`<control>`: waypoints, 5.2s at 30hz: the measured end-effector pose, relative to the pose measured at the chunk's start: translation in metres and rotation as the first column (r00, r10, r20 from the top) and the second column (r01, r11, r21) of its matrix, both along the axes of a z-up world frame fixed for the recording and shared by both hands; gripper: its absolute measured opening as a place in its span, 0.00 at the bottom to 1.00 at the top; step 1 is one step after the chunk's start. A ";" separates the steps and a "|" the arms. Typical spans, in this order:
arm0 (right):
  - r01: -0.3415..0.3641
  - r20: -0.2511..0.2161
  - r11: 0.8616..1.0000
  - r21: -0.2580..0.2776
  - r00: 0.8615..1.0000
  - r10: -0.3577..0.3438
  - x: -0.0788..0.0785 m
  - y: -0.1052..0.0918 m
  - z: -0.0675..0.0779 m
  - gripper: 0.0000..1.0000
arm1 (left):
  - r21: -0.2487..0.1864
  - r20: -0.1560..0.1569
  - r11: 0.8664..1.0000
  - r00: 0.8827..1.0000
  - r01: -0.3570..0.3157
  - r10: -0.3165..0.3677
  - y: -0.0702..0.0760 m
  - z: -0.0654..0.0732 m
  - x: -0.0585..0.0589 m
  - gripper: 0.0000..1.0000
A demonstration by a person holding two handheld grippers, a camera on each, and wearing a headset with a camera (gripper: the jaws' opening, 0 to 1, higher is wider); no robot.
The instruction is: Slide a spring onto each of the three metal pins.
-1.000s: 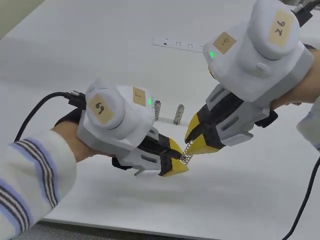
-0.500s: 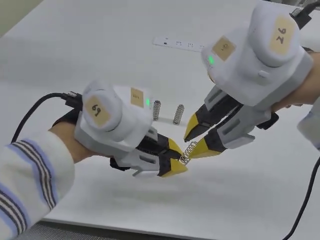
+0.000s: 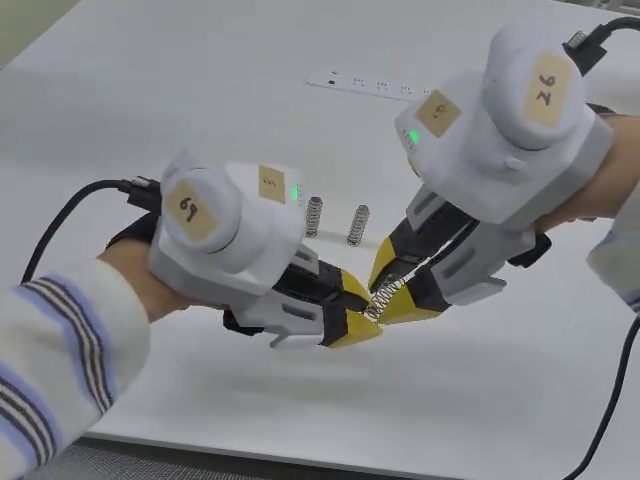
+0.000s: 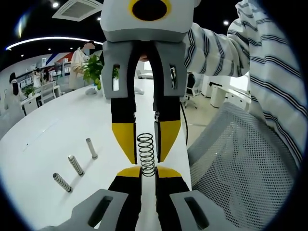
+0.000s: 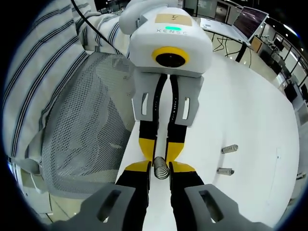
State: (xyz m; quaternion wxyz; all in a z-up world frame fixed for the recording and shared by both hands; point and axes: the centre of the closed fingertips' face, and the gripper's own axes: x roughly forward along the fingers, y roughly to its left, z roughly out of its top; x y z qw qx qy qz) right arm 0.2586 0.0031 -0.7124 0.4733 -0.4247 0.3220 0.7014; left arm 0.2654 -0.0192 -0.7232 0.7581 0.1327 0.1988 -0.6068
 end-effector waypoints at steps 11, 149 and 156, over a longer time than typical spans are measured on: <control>-0.012 -0.008 1.000 -0.006 1.000 0.012 0.001 -0.002 -0.007 0.08 | 0.004 -0.016 1.000 1.000 0.003 -0.003 -0.001 -0.003 0.000 0.02; 0.214 0.140 0.964 -0.158 0.971 -0.192 0.134 -0.056 -0.006 0.08 | -0.090 -0.101 0.917 0.920 -0.388 0.379 0.068 -0.011 0.043 0.98; 0.184 0.149 0.968 -0.169 0.976 -0.160 0.139 -0.050 -0.010 0.08 | -0.076 -0.116 0.914 0.914 -0.398 0.388 0.071 -0.016 0.045 0.97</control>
